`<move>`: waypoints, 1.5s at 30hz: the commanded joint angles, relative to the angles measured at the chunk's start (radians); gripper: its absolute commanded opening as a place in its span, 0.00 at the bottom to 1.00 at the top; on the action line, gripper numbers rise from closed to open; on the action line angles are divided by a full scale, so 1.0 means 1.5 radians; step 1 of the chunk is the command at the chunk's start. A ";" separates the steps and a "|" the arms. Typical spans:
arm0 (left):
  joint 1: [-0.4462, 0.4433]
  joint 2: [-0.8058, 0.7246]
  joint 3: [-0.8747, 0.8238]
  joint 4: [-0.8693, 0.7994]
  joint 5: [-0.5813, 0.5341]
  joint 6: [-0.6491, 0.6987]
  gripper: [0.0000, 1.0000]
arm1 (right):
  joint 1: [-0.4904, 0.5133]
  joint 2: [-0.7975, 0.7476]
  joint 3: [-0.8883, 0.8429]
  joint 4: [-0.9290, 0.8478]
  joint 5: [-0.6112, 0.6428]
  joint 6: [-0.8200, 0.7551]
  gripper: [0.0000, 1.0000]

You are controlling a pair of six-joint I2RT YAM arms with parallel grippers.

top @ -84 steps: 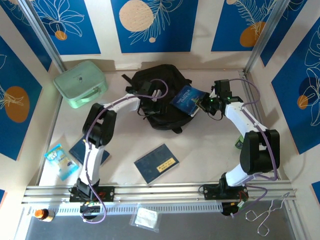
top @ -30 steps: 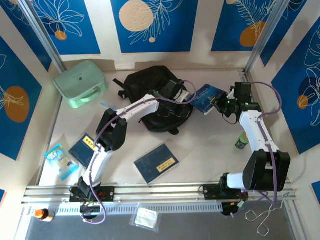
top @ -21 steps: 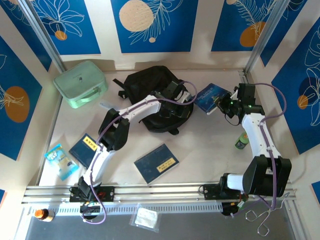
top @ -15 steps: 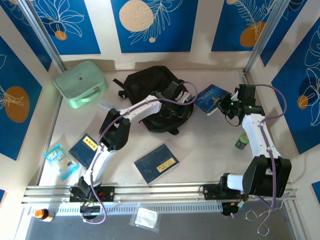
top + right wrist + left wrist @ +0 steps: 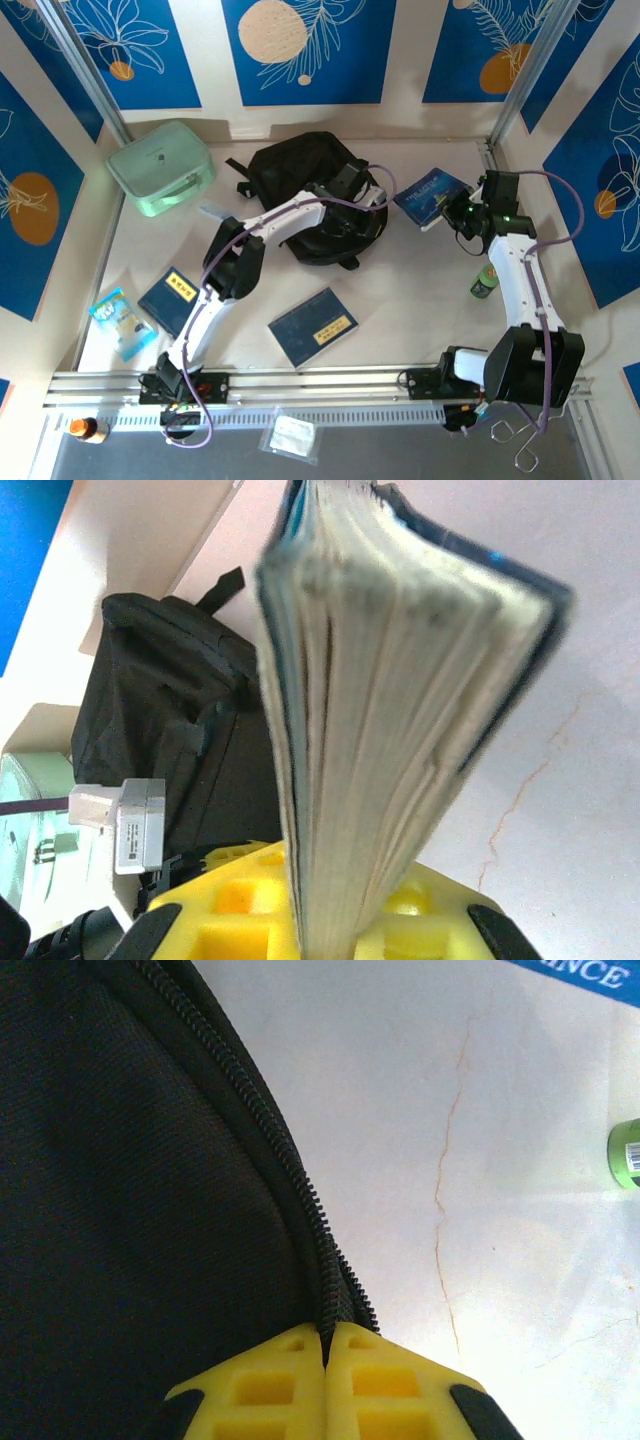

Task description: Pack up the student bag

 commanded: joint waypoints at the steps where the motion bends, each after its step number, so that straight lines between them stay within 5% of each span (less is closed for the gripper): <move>1: 0.016 -0.071 0.019 -0.011 -0.039 0.015 0.00 | -0.012 -0.041 0.004 -0.008 -0.007 -0.009 0.00; 14: 0.068 -0.208 -0.007 0.068 -0.075 0.047 0.00 | -0.014 -0.108 0.019 -0.072 -0.193 0.014 0.00; 28: 0.070 -0.230 -0.018 0.167 -0.036 0.034 0.00 | 0.187 -0.043 -0.019 0.008 -0.112 0.156 0.00; 37: 0.070 -0.252 -0.050 0.222 -0.014 0.020 0.00 | 0.245 0.021 -0.025 0.156 -0.107 0.232 0.00; 45: 0.070 -0.280 -0.062 0.229 0.002 0.009 0.00 | 0.255 0.104 -0.071 0.402 -0.158 0.288 0.00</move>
